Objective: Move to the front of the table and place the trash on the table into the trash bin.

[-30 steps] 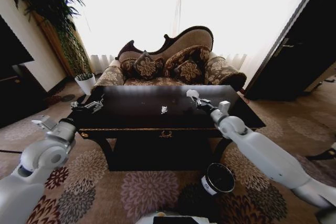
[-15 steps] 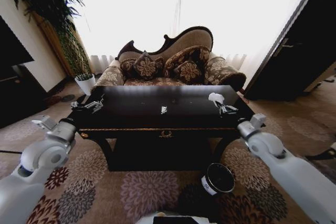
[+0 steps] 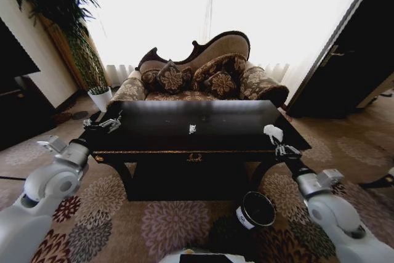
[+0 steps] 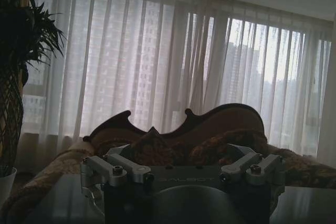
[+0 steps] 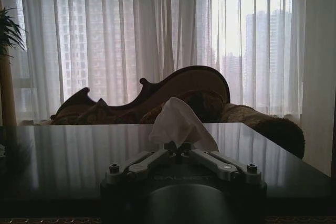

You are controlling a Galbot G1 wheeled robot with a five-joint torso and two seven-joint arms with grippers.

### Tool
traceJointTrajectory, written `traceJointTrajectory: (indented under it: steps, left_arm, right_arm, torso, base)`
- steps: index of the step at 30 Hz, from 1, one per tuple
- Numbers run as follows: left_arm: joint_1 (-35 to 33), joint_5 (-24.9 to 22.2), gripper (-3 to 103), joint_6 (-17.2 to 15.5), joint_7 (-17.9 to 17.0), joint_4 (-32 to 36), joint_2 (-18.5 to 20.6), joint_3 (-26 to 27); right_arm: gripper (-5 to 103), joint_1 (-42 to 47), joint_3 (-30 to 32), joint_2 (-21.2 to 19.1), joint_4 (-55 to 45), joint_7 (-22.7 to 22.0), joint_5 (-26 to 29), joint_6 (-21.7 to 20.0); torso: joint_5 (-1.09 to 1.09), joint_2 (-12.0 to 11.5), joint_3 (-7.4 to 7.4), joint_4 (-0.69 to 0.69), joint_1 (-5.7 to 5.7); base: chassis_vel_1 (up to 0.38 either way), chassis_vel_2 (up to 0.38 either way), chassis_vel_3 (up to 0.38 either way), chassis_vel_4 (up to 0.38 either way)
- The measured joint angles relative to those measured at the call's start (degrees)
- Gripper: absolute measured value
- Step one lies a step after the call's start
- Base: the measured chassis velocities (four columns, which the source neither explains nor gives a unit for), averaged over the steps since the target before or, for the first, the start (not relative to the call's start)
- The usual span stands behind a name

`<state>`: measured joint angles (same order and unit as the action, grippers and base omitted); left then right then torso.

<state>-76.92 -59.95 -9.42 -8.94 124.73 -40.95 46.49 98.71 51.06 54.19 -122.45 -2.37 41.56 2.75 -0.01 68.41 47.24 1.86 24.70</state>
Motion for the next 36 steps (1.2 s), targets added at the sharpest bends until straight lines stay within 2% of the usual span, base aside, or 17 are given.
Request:
traceJointTrajectory:
  steps: [3,11,19,27,36]
  left_arm:
    - [0.0,0.0,100,0.0,0.0,0.0,0.0,0.0]
    - [0.0,0.0,100,0.0,0.0,0.0,0.0,0.0]
    - [0.0,0.0,100,0.0,0.0,0.0,0.0,0.0]
    - [0.0,0.0,100,0.0,0.0,0.0,0.0,0.0]
    - [0.0,0.0,100,0.0,0.0,0.0,0.0,0.0]
  right_arm:
    - [0,1.9,0.5,1.8,0.1,0.3,-0.9,1.2]
    - [0,4.3,-0.5,10.4,5.9,2.2,-4.6,7.0]
    - [0,3.2,-4.4,14.0,15.5,1.8,-9.2,11.5]
    - [0,0.9,-7.5,16.0,21.5,0.8,-9.7,12.4]
    - [0,-5.1,-12.6,15.8,36.8,0.2,-12.3,13.7]
  torso:
    - [0.00,0.0,0.00,0.00,0.00]
    - [0.01,0.0,0.01,0.00,0.00]
    - [0.01,0.0,0.01,0.00,0.01]
    - [0.00,0.0,0.01,-0.01,0.01]
    - [0.01,0.0,0.01,0.00,0.01]
  base:
    - [0.000,0.000,0.000,0.000]
    - [0.000,0.000,0.000,0.000]
    - [0.000,0.000,0.000,0.000]
    - [0.000,0.000,0.000,0.000]
    - [0.000,0.000,0.000,0.000]
